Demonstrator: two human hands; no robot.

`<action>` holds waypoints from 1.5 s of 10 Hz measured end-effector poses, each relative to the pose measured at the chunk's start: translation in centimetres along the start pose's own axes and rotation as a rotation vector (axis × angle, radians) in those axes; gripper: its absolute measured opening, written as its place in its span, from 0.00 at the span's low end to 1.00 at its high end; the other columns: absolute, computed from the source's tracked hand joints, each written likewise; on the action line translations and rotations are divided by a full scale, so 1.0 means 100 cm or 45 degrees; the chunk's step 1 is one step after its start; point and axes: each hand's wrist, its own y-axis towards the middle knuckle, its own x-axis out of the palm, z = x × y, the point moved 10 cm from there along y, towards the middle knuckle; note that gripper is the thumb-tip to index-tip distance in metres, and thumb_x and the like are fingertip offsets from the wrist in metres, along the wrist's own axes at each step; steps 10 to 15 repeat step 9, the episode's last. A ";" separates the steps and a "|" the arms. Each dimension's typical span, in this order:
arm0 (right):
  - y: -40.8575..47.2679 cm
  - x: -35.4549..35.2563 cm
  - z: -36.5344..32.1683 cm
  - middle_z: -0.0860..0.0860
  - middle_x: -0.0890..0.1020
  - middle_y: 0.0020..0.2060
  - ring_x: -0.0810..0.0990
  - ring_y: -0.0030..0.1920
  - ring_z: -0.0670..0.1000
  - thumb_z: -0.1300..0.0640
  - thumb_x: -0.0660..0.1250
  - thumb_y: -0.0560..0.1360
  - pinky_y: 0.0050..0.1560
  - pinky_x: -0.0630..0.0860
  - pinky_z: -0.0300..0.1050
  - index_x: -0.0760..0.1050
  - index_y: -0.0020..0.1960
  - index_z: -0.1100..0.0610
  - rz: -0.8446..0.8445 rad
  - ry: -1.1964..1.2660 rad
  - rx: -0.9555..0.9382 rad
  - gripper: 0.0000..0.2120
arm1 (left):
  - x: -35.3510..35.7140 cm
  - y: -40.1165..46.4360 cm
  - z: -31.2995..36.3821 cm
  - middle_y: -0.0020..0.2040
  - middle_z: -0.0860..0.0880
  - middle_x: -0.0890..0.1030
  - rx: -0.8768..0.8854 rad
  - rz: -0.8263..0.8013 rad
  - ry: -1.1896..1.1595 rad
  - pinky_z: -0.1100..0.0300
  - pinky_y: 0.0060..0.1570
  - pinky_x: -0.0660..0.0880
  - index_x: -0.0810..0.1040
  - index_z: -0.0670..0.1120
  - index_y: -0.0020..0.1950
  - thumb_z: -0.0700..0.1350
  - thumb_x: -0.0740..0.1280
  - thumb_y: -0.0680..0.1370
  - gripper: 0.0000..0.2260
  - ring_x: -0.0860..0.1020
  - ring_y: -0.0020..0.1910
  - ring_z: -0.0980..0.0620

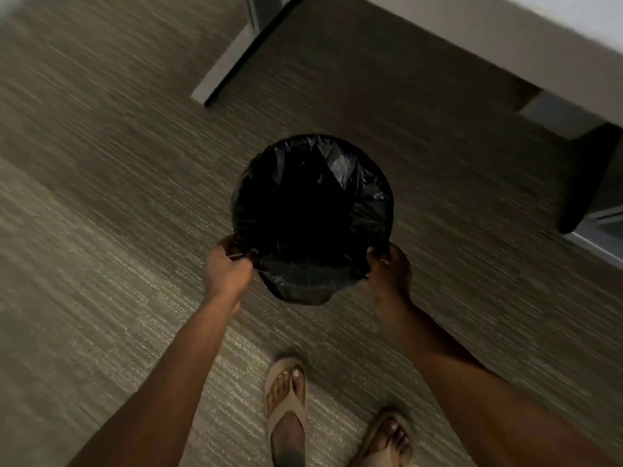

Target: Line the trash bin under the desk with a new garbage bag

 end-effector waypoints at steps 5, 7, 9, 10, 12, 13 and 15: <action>0.076 0.121 -0.084 0.60 0.83 0.60 0.84 0.58 0.63 0.58 0.68 0.80 0.57 0.83 0.64 0.78 0.64 0.59 -0.066 0.025 0.008 0.13 | -0.006 0.125 0.066 0.55 0.42 0.86 0.132 -0.011 -0.022 0.42 0.60 0.81 0.83 0.42 0.62 0.38 0.71 0.76 0.15 0.84 0.57 0.41; 0.081 0.130 -0.088 0.60 0.81 0.65 0.82 0.62 0.63 0.55 0.67 0.82 0.62 0.81 0.64 0.76 0.69 0.58 -0.146 0.011 0.011 0.17 | -0.004 0.129 0.074 0.55 0.39 0.86 0.180 -0.028 -0.022 0.48 0.50 0.79 0.83 0.41 0.62 0.37 0.68 0.78 0.14 0.83 0.50 0.41; 0.065 0.121 -0.112 0.61 0.76 0.72 0.77 0.69 0.64 0.34 0.63 0.80 0.63 0.77 0.53 0.67 0.78 0.58 -0.247 -0.328 -0.046 0.37 | -0.015 0.116 0.085 0.73 0.32 0.71 0.136 0.096 0.267 0.42 0.69 0.72 0.66 0.31 0.74 0.49 0.62 0.84 0.26 0.72 0.71 0.34; 0.065 0.121 -0.112 0.61 0.76 0.72 0.77 0.69 0.64 0.34 0.63 0.80 0.63 0.77 0.53 0.67 0.78 0.58 -0.247 -0.328 -0.046 0.37 | -0.015 0.116 0.085 0.73 0.32 0.71 0.136 0.096 0.267 0.42 0.69 0.72 0.66 0.31 0.74 0.49 0.62 0.84 0.26 0.72 0.71 0.34; 0.065 0.121 -0.112 0.61 0.76 0.72 0.77 0.69 0.64 0.34 0.63 0.80 0.63 0.77 0.53 0.67 0.78 0.58 -0.247 -0.328 -0.046 0.37 | -0.015 0.116 0.085 0.73 0.32 0.71 0.136 0.096 0.267 0.42 0.69 0.72 0.66 0.31 0.74 0.49 0.62 0.84 0.26 0.72 0.71 0.34; 0.065 0.121 -0.112 0.61 0.76 0.72 0.77 0.69 0.64 0.34 0.63 0.80 0.63 0.77 0.53 0.67 0.78 0.58 -0.247 -0.328 -0.046 0.37 | -0.015 0.116 0.085 0.73 0.32 0.71 0.136 0.096 0.267 0.42 0.69 0.72 0.66 0.31 0.74 0.49 0.62 0.84 0.26 0.72 0.71 0.34; 0.065 0.121 -0.112 0.61 0.76 0.72 0.77 0.69 0.64 0.34 0.63 0.80 0.63 0.77 0.53 0.67 0.78 0.58 -0.247 -0.328 -0.046 0.37 | -0.015 0.116 0.085 0.73 0.32 0.71 0.136 0.096 0.267 0.42 0.69 0.72 0.66 0.31 0.74 0.49 0.62 0.84 0.26 0.72 0.71 0.34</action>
